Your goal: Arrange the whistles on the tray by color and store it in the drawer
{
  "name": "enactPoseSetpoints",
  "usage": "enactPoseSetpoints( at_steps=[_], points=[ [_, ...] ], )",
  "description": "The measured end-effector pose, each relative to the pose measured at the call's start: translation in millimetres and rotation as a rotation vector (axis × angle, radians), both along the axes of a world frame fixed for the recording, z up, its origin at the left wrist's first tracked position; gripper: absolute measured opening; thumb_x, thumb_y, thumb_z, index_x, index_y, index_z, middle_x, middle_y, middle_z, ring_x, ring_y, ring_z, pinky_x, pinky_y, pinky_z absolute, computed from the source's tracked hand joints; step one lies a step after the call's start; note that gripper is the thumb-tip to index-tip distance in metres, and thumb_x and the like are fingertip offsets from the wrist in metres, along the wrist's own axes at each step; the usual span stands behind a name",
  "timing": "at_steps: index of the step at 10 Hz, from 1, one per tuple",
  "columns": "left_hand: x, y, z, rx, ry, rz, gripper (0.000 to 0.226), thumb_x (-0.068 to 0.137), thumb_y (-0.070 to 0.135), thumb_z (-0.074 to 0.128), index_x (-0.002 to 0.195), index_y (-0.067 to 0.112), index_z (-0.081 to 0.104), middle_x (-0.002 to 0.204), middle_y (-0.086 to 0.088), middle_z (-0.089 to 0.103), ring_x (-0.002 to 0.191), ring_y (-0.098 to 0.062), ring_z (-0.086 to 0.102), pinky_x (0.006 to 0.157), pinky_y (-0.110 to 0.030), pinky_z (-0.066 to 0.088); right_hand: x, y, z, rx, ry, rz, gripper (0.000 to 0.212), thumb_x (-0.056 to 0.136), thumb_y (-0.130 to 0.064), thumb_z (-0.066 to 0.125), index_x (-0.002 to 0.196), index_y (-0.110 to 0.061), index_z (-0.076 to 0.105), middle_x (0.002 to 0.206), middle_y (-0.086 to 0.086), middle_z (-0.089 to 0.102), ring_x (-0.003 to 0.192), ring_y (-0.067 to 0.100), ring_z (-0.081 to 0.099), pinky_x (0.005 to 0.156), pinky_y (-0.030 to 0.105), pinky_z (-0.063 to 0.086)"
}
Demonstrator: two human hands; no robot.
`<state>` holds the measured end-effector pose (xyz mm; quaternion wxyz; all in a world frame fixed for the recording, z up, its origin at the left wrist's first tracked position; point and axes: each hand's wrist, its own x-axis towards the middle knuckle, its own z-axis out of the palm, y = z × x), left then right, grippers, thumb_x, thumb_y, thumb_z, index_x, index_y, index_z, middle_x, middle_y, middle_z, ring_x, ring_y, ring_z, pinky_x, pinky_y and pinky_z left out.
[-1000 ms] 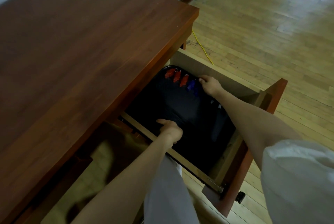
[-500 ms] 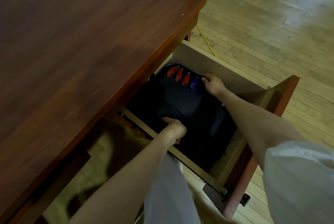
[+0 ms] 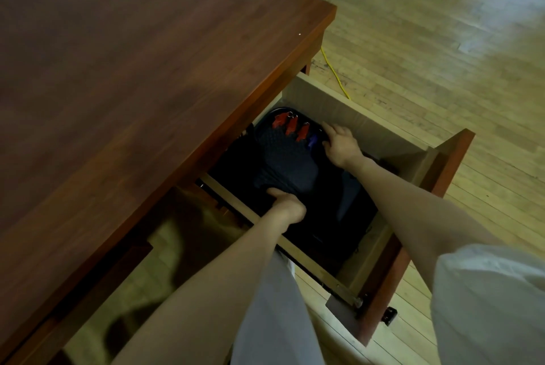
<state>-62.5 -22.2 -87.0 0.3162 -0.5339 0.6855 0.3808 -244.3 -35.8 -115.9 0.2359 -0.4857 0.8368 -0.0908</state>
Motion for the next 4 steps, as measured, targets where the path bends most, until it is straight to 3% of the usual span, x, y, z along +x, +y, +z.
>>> enactPoseSetpoints(
  at_steps=[1,2,4],
  points=[
    [7.4,7.4,18.3,0.004,0.124,0.149,0.084,0.094,0.015,0.045,0.145,-0.001,-0.020,0.147,-0.022,0.031,0.126,-0.032,0.046,0.096,-0.033,0.045,15.2,10.3,16.3,0.026,0.107,0.097,0.058,0.094,-0.020,0.048,0.148,-0.014,0.027,0.154,0.011,0.029,0.142,0.032,0.022,0.116,0.045,0.023],
    [18.1,12.9,52.6,-0.047,0.162,0.180,0.073,0.094,0.016,0.046,0.146,-0.004,-0.002,0.147,-0.021,0.029,0.124,-0.031,0.045,0.084,-0.030,0.043,32.4,23.1,42.7,0.073,0.180,0.150,0.055,0.094,-0.022,0.049,0.146,-0.014,0.032,0.153,0.011,0.029,0.144,0.031,0.019,0.117,0.046,0.018],
    [61.7,24.5,121.7,-0.258,0.236,0.164,0.057,0.094,0.016,0.045,0.142,-0.001,0.020,0.145,-0.020,0.031,0.129,-0.034,0.039,0.099,-0.036,0.041,79.5,42.5,104.4,0.081,0.303,0.298,0.049,0.094,-0.027,0.048,0.140,-0.014,0.040,0.149,0.010,0.036,0.143,0.031,0.021,0.115,0.048,0.020]
  ],
)
